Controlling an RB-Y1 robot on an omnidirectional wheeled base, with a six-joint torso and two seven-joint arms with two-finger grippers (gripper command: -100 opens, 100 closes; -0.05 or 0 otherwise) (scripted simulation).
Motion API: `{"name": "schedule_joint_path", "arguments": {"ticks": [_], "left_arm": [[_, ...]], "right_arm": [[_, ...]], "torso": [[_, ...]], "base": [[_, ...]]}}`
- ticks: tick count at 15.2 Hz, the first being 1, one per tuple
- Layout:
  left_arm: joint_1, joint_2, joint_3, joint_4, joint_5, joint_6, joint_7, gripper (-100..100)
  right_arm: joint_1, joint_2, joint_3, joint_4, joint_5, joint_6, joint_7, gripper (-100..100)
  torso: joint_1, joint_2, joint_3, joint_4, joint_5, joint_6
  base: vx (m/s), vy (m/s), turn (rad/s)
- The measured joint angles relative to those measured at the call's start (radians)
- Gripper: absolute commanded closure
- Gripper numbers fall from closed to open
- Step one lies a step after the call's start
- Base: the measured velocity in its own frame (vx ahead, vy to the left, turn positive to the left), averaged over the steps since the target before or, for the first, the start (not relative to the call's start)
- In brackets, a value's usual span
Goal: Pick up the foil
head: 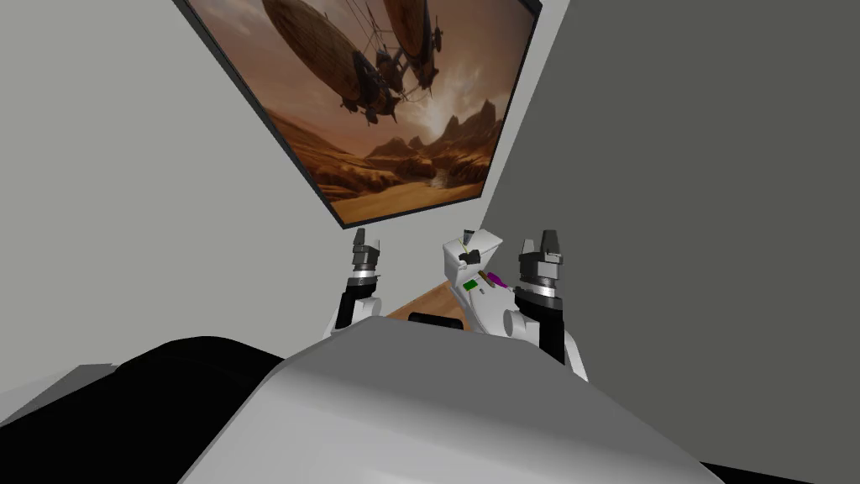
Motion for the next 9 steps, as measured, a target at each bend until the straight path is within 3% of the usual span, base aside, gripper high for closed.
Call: {"name": "schedule_joint_path", "arguments": {"ticks": [9], "left_arm": [[0.000, 0.000, 0.000, 0.000, 0.000, 0.000, 0.000, 0]], "right_arm": [[0.009, -0.155, 0.006, 0.079, 0.052, -0.012, 0.033, -100]], "torso": [[0.002, 0.000, 0.000, 0.000, 0.000, 0.000]], "base": [[0.002, 0.030, 0.075]]}}
